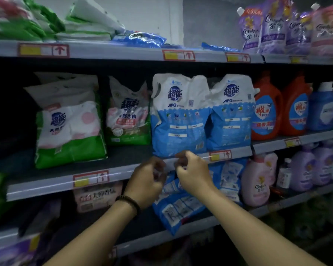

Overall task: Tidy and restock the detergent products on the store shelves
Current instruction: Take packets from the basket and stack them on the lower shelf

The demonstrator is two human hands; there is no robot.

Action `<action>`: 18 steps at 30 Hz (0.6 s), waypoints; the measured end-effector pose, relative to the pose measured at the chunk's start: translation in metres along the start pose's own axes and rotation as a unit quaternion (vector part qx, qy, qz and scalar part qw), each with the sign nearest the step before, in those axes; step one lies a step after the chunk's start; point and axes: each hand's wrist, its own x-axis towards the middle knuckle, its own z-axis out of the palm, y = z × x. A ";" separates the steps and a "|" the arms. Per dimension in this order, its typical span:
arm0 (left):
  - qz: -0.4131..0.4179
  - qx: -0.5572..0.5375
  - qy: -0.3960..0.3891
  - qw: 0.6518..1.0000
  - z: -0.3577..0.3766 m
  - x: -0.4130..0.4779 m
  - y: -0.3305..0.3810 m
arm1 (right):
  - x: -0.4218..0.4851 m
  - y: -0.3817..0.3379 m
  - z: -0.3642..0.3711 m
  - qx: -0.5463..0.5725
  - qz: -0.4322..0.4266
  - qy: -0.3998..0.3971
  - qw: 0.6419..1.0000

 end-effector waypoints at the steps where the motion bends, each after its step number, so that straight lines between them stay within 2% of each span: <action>1: -0.005 0.007 -0.013 1.000 -0.002 -0.015 -0.003 | -0.011 -0.002 0.005 0.004 0.007 -0.023 1.000; 8: -0.080 0.033 -0.085 0.993 -0.009 -0.121 -0.050 | -0.086 0.009 0.062 -0.027 0.025 -0.133 0.990; 12: -0.122 0.072 -0.108 0.984 0.009 -0.193 -0.100 | -0.148 0.032 0.106 -0.023 0.036 -0.227 0.973; 15: -0.132 0.128 -0.147 0.972 0.035 -0.248 -0.143 | -0.193 0.061 0.154 -0.112 0.027 -0.330 0.937; 18: -0.201 0.061 -0.133 0.969 0.052 -0.296 -0.183 | -0.238 0.098 0.191 -0.132 0.070 -0.373 0.916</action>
